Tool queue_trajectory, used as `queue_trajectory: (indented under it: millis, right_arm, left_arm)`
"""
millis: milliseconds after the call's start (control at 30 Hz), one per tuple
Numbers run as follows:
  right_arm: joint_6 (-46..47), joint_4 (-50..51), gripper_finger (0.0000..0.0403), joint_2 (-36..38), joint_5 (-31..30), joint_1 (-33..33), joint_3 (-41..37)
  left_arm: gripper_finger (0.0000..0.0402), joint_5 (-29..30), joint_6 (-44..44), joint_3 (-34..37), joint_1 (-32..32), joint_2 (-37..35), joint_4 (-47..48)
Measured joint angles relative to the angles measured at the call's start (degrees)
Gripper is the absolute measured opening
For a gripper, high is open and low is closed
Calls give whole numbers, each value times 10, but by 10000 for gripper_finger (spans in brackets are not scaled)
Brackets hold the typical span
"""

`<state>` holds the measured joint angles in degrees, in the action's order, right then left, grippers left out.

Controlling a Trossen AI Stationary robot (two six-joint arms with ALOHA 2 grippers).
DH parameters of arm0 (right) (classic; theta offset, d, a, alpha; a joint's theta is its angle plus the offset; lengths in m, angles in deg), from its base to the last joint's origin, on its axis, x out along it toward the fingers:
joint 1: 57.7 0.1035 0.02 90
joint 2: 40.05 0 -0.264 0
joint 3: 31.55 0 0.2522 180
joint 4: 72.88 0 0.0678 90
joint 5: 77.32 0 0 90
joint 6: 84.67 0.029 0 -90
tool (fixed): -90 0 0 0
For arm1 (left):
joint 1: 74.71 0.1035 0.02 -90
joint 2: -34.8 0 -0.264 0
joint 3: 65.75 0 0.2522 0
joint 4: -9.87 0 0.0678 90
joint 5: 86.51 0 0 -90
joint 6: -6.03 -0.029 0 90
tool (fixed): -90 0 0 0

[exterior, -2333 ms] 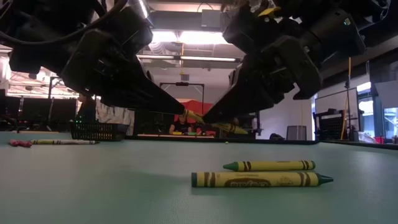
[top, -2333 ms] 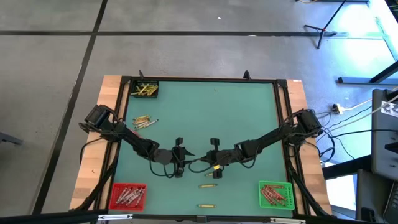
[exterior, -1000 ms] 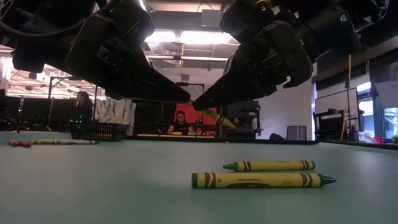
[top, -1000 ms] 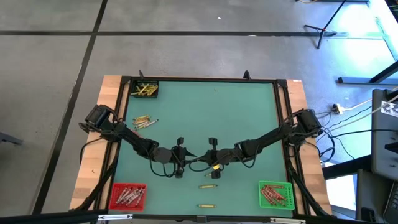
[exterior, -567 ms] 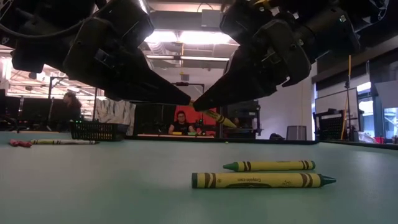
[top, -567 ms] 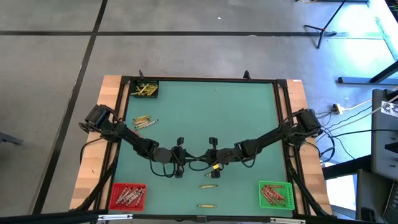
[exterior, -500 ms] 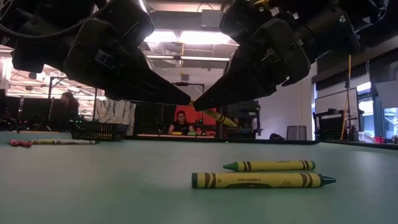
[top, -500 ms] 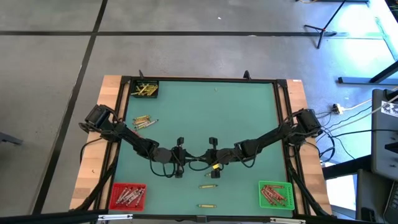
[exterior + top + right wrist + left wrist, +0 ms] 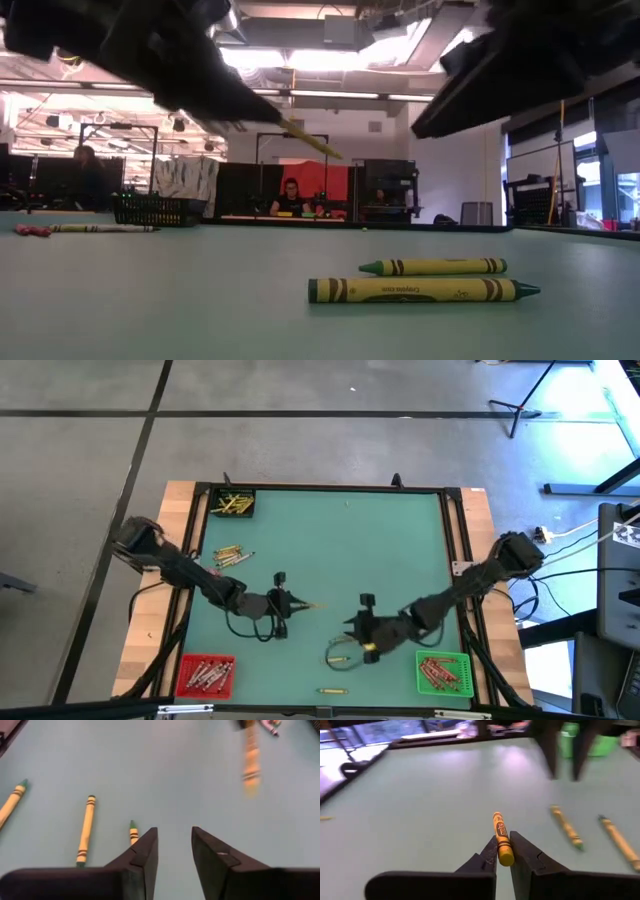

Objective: Sort crayons
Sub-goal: Put the bottom yellow crayon into the black bin

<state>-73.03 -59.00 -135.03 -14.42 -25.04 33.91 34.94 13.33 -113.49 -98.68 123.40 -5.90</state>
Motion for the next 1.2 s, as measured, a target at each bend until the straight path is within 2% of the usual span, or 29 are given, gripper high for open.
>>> queue_trajectory:
  millis: [133, 267, 467, 633, 767, 967, 1200]
  right_arm:
    - [-14, -10, 111, 0, -29, 13, -6]
    - [-41, -54, 111, 0, -31, -7, -45]
    - [-60, -151, 111, 22, 38, -81, -131]
    - [-90, -291, 111, 44, 104, -141, -209]
    - [-104, -379, 111, 46, 117, -170, -252]
    - [-116, -389, 111, 46, 117, -209, -271]
    - [-124, -371, 111, 45, 118, -243, -271]
  left_arm:
    - [13, 56, -1, 0, 15, -92, 112]
    - [13, 118, 0, 0, 53, -181, 217]
    - [13, 173, 0, 0, 148, -281, 353]
    - [13, 210, 1, 0, 251, -318, 441]
    - [13, 234, 2, 0, 337, -315, 478]
    - [13, 200, 0, 0, 458, -300, 485]
    - [13, 66, 0, 0, 597, -269, 485]
